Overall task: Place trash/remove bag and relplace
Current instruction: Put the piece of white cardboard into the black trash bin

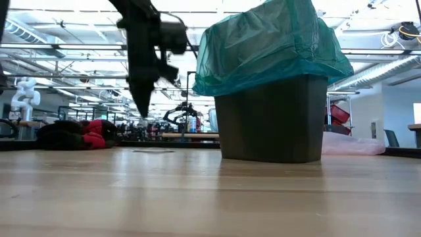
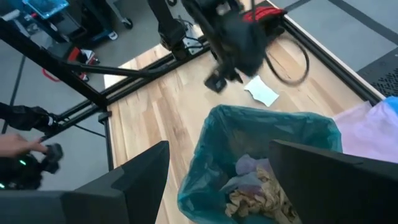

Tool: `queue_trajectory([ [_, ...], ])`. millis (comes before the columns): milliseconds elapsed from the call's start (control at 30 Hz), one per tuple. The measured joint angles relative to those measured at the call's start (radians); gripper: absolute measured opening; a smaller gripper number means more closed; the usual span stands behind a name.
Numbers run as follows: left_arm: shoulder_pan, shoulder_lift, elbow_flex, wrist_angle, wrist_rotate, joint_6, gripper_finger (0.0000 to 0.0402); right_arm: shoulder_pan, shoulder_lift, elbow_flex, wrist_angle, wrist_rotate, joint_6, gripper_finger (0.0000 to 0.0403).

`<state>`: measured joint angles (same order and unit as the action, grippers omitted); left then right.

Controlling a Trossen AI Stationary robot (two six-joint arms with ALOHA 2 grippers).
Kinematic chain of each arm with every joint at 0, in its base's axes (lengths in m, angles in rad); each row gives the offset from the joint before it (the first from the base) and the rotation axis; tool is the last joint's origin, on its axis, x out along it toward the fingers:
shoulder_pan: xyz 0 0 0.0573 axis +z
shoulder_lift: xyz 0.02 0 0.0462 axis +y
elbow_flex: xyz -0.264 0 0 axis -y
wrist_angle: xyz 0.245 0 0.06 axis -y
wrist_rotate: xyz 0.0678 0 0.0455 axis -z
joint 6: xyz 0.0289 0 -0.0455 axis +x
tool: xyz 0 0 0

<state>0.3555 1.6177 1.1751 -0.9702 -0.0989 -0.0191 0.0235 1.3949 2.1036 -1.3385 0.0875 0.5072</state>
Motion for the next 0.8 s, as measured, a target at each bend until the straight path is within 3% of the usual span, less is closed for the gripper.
queue_trajectory([
  [133, -0.024, 0.109, -0.005, 0.041, -0.081, 0.000, 0.0161, 0.000, 0.000, 0.000, 0.005, 0.000, 0.000, 0.0267],
  [267, -0.045, 0.168, -0.005, 0.118, -0.158, 0.000, 0.0181, 0.000, 0.000, 0.000, 0.005, 0.000, 0.000, 0.0267],
  [367, -0.066, 0.180, -0.005, 0.183, -0.214, 0.000, 0.0184, 0.000, 0.000, 0.000, 0.005, 0.000, 0.004, 0.0267],
  [800, -0.121, 0.249, -0.004, 0.232, -0.241, -0.028, 0.0185, -0.019, 0.000, 0.000, 0.003, -0.007, 0.001, 0.0267],
])
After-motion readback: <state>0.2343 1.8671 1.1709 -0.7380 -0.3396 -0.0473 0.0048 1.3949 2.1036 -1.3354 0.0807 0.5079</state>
